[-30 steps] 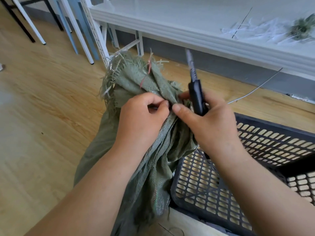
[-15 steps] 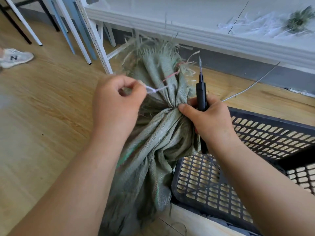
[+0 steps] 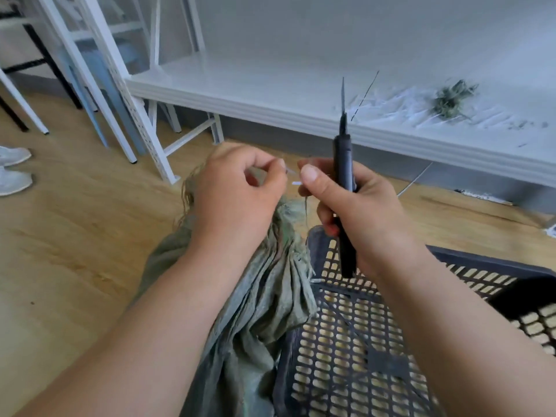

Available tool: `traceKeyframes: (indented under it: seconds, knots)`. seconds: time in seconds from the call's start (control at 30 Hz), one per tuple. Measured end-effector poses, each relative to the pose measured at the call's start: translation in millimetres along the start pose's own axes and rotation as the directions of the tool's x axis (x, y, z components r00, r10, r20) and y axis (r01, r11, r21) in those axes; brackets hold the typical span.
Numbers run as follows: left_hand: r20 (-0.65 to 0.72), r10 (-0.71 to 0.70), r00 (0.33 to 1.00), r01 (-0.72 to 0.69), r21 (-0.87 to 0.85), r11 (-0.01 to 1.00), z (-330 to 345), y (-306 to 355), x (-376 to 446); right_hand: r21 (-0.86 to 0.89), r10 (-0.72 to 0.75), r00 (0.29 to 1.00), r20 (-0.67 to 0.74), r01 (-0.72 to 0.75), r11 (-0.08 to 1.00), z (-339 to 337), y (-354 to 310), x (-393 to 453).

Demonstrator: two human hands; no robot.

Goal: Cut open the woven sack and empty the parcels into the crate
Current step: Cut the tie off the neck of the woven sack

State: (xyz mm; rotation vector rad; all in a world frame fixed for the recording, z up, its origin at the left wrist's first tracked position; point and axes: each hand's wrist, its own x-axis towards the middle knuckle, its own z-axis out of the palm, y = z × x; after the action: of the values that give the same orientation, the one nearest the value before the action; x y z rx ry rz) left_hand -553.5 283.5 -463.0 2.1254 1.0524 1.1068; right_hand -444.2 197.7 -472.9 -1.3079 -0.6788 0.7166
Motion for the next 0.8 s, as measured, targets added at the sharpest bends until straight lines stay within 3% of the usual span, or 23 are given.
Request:
traceKeyframes:
  seconds: [0.13, 0.27, 0.37, 0.47, 0.6, 0.7, 0.8]
  knots:
    - [0.052, 0.072, 0.996, -0.073, 0.003, 0.997, 25, 34, 23, -0.017, 0.023, 0.999, -0.043, -0.024, 1.0, -29, -13, 17]
    - [0.165, 0.1, 0.981, -0.09, -0.067, 0.994, 58, 64, 45, -0.008, 0.025, 0.979, -0.203, -0.027, 1.0, -64, -22, 48]
    - [0.296, 0.006, 0.955, 0.033, -0.127, 0.991, 83, 76, 59, -0.068, 0.044, 0.952, -0.304, -0.068, 0.995, -91, -25, 86]
    - [0.399, -0.133, 0.907, 0.245, -0.245, 0.938, 104, 86, 71, -0.078, 0.036, 0.935, -0.354, -0.068, 0.995, -115, -38, 139]
    - [0.437, -0.286, 0.853, 0.465, -0.386, 0.797, 129, 101, 91, 0.109, 0.113, 0.91, -0.398, -0.075, 0.991, -148, -76, 202]
    - [0.423, -0.312, 0.851, 0.478, -0.378, 0.793, 142, 105, 102, 0.293, 0.242, 0.901, -0.36, -0.137, 0.946, -159, -90, 215]
    - [0.39, -0.304, 0.869, 0.434, -0.307, 0.847, 153, 99, 105, 0.253, 0.241, 0.92, -0.31, -0.164, 0.953, -161, -88, 211]
